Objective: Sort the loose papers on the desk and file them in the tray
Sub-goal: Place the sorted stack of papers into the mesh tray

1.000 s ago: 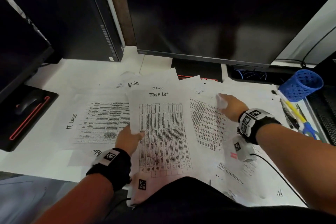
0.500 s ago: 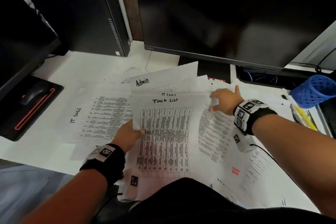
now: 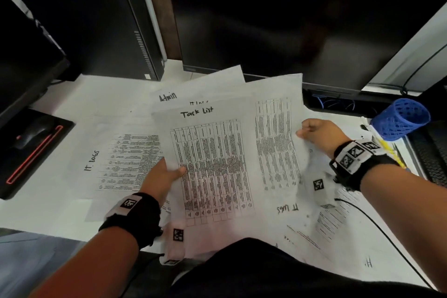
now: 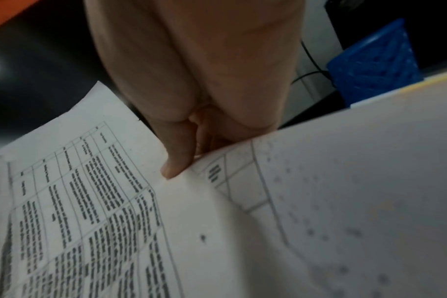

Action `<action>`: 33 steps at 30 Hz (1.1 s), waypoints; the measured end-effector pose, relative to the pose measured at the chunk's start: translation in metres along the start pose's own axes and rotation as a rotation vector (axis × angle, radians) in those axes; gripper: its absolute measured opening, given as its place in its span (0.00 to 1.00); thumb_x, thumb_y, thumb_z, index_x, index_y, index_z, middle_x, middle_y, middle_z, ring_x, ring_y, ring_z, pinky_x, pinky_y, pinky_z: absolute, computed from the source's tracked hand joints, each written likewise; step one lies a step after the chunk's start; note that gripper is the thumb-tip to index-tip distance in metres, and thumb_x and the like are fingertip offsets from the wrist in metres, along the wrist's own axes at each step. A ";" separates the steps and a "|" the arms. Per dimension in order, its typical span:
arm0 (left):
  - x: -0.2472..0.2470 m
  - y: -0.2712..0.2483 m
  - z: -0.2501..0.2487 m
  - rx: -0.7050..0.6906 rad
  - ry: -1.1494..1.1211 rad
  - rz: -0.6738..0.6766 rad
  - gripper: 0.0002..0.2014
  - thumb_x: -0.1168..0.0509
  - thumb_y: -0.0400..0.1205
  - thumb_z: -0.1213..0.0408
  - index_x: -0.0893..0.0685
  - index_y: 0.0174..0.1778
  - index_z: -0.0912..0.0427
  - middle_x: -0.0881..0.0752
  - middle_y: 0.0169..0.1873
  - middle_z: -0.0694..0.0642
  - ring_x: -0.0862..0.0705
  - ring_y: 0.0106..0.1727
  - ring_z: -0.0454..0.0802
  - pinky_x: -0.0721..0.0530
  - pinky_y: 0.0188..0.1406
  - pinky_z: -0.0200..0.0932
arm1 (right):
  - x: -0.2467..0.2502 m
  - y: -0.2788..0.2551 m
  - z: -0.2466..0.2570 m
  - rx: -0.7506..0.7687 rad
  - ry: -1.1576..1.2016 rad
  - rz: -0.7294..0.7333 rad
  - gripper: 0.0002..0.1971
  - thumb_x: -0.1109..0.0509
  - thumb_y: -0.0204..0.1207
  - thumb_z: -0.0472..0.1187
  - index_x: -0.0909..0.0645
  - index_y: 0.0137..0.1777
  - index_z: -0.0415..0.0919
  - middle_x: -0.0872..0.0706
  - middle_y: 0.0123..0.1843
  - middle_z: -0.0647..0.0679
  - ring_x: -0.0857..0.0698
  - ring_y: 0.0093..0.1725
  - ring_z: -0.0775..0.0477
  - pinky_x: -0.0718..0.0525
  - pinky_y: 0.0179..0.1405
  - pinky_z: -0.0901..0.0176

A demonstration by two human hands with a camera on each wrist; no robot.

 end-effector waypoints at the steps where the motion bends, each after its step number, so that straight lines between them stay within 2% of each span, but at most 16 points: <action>1: -0.003 0.000 -0.003 -0.008 -0.016 0.011 0.21 0.34 0.82 0.65 0.25 0.72 0.51 0.18 0.63 0.46 0.21 0.66 0.49 0.27 0.70 0.52 | -0.004 -0.004 -0.003 -0.021 0.067 0.008 0.14 0.28 0.76 0.35 0.24 0.31 0.46 0.23 0.28 0.53 0.29 0.27 0.55 0.29 0.32 0.66; 3: -0.010 -0.001 -0.010 -0.013 -0.029 0.031 0.21 0.36 0.83 0.66 0.26 0.72 0.52 0.18 0.59 0.44 0.20 0.60 0.44 0.27 0.65 0.45 | -0.014 -0.010 -0.012 -0.069 0.211 0.001 0.12 0.27 0.75 0.34 0.23 0.32 0.46 0.22 0.26 0.55 0.27 0.25 0.57 0.27 0.32 0.66; 5: -0.014 -0.001 -0.012 0.012 -0.090 0.054 0.22 0.36 0.83 0.68 0.27 0.73 0.53 0.18 0.57 0.42 0.20 0.58 0.41 0.27 0.68 0.48 | -0.023 -0.015 -0.019 -0.134 0.334 -0.048 0.10 0.26 0.74 0.34 0.21 0.35 0.47 0.22 0.28 0.53 0.26 0.24 0.57 0.27 0.30 0.67; 8: -0.015 0.005 -0.004 0.087 -0.149 0.052 0.25 0.33 0.81 0.66 0.28 0.74 0.50 0.18 0.63 0.47 0.21 0.66 0.50 0.30 0.70 0.54 | -0.032 -0.027 -0.025 -0.230 0.507 -0.097 0.09 0.27 0.74 0.33 0.21 0.37 0.44 0.28 0.26 0.49 0.33 0.20 0.54 0.33 0.16 0.69; 11: -0.014 0.009 0.006 0.134 -0.213 -0.011 0.24 0.32 0.80 0.69 0.29 0.71 0.51 0.20 0.66 0.56 0.19 0.64 0.54 0.25 0.67 0.55 | -0.032 -0.036 -0.031 -0.267 0.539 -0.103 0.08 0.29 0.76 0.32 0.21 0.37 0.42 0.28 0.22 0.47 0.33 0.13 0.56 0.35 0.11 0.70; 14: -0.015 0.010 0.012 0.176 -0.340 -0.039 0.23 0.36 0.80 0.78 0.29 0.67 0.52 0.18 0.62 0.62 0.18 0.63 0.58 0.25 0.70 0.60 | -0.024 -0.039 -0.044 -0.312 0.699 -0.218 0.07 0.30 0.75 0.29 0.22 0.38 0.39 0.22 0.20 0.49 0.25 0.18 0.52 0.26 0.19 0.66; 16: -0.019 0.008 0.011 0.192 -0.329 -0.011 0.21 0.36 0.81 0.76 0.28 0.67 0.52 0.18 0.63 0.61 0.19 0.64 0.57 0.27 0.72 0.60 | -0.022 -0.043 -0.054 -0.357 0.803 -0.258 0.10 0.30 0.76 0.28 0.24 0.37 0.41 0.23 0.23 0.47 0.28 0.24 0.48 0.28 0.26 0.61; 18: -0.026 0.004 0.010 0.194 -0.257 0.052 0.22 0.35 0.81 0.70 0.28 0.70 0.52 0.21 0.68 0.55 0.22 0.67 0.54 0.30 0.74 0.59 | -0.031 -0.048 -0.057 -0.367 0.718 -0.213 0.15 0.31 0.77 0.29 0.28 0.32 0.43 0.27 0.21 0.48 0.31 0.21 0.50 0.31 0.20 0.65; 19: -0.030 0.001 0.009 0.192 -0.201 0.079 0.22 0.36 0.82 0.67 0.29 0.73 0.54 0.23 0.69 0.52 0.24 0.68 0.51 0.32 0.75 0.56 | -0.038 -0.050 -0.057 -0.354 0.566 -0.186 0.17 0.31 0.77 0.31 0.30 0.29 0.44 0.27 0.18 0.51 0.31 0.20 0.51 0.31 0.20 0.65; 21: -0.039 -0.002 0.007 0.176 -0.085 0.096 0.23 0.39 0.85 0.65 0.32 0.76 0.58 0.25 0.68 0.51 0.27 0.69 0.51 0.34 0.73 0.49 | -0.054 -0.057 -0.053 -0.290 0.178 -0.129 0.16 0.31 0.75 0.34 0.31 0.28 0.43 0.26 0.21 0.52 0.29 0.25 0.49 0.31 0.28 0.61; 22: -0.042 -0.001 0.008 0.163 -0.017 0.091 0.24 0.39 0.86 0.63 0.35 0.78 0.59 0.26 0.70 0.53 0.28 0.72 0.53 0.33 0.71 0.49 | -0.061 -0.059 -0.053 -0.275 0.064 -0.102 0.12 0.32 0.74 0.36 0.29 0.30 0.43 0.23 0.26 0.50 0.26 0.29 0.48 0.30 0.30 0.60; 24: -0.044 0.002 0.010 0.142 0.105 0.079 0.25 0.38 0.85 0.63 0.36 0.79 0.58 0.27 0.74 0.55 0.27 0.71 0.56 0.30 0.70 0.52 | -0.068 -0.062 -0.053 -0.265 0.019 -0.052 0.06 0.33 0.75 0.39 0.23 0.37 0.42 0.18 0.35 0.47 0.20 0.37 0.46 0.26 0.36 0.59; 26: -0.043 0.005 0.012 0.120 0.181 0.063 0.21 0.38 0.85 0.65 0.31 0.75 0.58 0.22 0.70 0.56 0.23 0.64 0.53 0.25 0.67 0.52 | -0.065 -0.062 -0.052 -0.264 -0.017 -0.086 0.06 0.32 0.77 0.41 0.17 0.41 0.40 0.17 0.39 0.47 0.20 0.42 0.44 0.26 0.42 0.60; 28: -0.042 0.006 0.014 0.111 0.236 0.069 0.19 0.39 0.84 0.66 0.28 0.73 0.57 0.20 0.67 0.56 0.23 0.61 0.52 0.24 0.67 0.53 | -0.055 -0.057 -0.054 -0.300 -0.021 -0.129 0.05 0.32 0.75 0.36 0.15 0.41 0.41 0.15 0.40 0.46 0.18 0.44 0.43 0.23 0.43 0.59; 31: -0.041 0.004 0.012 0.108 0.241 0.059 0.19 0.39 0.85 0.66 0.28 0.73 0.57 0.21 0.68 0.56 0.23 0.65 0.55 0.25 0.70 0.56 | -0.042 -0.047 -0.056 -0.320 -0.099 -0.156 0.07 0.36 0.74 0.31 0.17 0.41 0.40 0.13 0.46 0.38 0.16 0.49 0.39 0.21 0.45 0.56; 33: -0.040 0.002 0.009 0.094 0.243 0.052 0.20 0.40 0.85 0.67 0.29 0.74 0.57 0.21 0.68 0.55 0.23 0.67 0.55 0.26 0.70 0.55 | -0.034 -0.043 -0.054 -0.267 -0.139 -0.192 0.10 0.40 0.77 0.32 0.24 0.36 0.42 0.14 0.45 0.36 0.18 0.46 0.38 0.22 0.44 0.54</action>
Point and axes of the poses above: each hand's wrist, its own y-axis towards the middle knuckle, its own x-axis out of the back of the hand, z = x × y, the point moved 2 cm from there along y, towards the middle knuckle
